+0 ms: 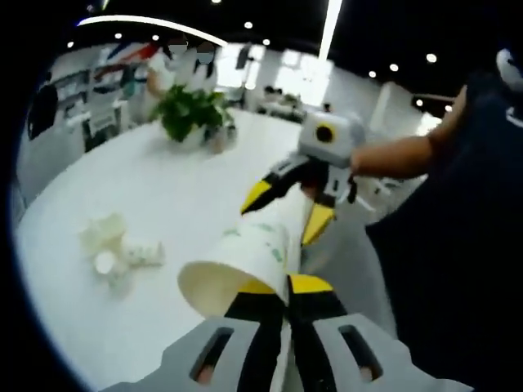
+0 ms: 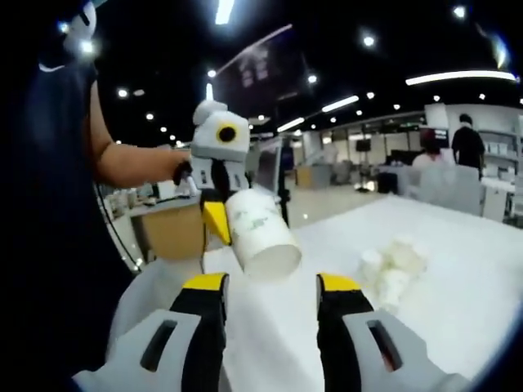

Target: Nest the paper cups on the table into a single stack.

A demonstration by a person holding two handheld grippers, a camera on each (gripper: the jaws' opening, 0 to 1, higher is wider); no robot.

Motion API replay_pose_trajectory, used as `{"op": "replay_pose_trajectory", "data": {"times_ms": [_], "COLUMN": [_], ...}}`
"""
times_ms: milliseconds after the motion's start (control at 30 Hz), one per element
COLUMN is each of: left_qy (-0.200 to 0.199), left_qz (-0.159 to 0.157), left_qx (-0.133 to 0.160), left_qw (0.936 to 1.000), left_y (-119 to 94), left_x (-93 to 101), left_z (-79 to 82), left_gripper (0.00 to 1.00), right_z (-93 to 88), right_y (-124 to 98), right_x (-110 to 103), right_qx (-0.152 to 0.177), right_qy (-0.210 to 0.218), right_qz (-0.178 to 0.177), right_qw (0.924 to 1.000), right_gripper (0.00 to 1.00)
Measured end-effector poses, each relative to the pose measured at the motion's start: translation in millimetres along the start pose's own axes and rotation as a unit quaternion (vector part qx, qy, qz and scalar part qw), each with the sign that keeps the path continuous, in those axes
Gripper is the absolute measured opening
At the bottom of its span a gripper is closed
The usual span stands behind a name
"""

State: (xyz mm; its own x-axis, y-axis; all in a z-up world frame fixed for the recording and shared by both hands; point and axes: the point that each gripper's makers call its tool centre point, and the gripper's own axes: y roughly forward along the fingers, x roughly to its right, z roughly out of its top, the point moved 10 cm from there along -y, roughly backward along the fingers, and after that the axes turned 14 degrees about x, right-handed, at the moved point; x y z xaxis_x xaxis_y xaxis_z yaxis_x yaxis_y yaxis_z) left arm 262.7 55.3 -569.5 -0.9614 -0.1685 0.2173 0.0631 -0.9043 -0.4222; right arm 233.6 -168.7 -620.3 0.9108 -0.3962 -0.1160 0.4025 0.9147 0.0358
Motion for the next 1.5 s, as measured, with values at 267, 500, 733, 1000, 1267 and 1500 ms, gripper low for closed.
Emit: {"op": "replay_pose_trajectory", "data": {"times_ms": [267, 500, 733, 1000, 1267, 1500], "left_qy": [0.059, 0.095, 0.12, 0.126, 0.122, 0.125], "left_qz": [0.03, 0.025, 0.037, 0.041, 0.062, 0.062], "left_qx": [-0.14, -0.239, -0.336, -0.385, -0.399, -0.402], "left_qw": [0.9879, 0.966, 0.9333, 0.9134, 0.9067, 0.9048], "left_y": [7.0, 20.2, 30.2, 36.5, 46.2, 55.7], "left_x": [-2.0, -0.5, -3.9, -2.1, -2.4, 0.8], "left_z": [16.7, 20.6, 26.1, 41.1, 46.2, 35.5], "left_gripper": [0.0, 0.0, 0.0, 0.0, 0.0, 0.0], "right_z": [-8.3, -9.5, -13.8, -15.3, -15.9, -16.8], "right_y": [-26.7, -48.2, -61.4, -68.8, -79.1, -83.2], "right_x": [12.2, 21.7, 26.9, 28.9, 32.1, 32.1], "right_qx": [-0.009, -0.021, -0.038, -0.046, -0.037, -0.034], "right_qy": [-0.005, -0.012, 0.002, 0.003, 0.01, 0.014], "right_qz": [-0.058, -0.1, -0.128, -0.145, -0.165, -0.174], "right_qw": [0.9983, 0.9946, 0.9911, 0.9883, 0.9855, 0.984], "right_gripper": [0.62, 0.84, 1.0, 1.0, 1.0, 1.0]}}
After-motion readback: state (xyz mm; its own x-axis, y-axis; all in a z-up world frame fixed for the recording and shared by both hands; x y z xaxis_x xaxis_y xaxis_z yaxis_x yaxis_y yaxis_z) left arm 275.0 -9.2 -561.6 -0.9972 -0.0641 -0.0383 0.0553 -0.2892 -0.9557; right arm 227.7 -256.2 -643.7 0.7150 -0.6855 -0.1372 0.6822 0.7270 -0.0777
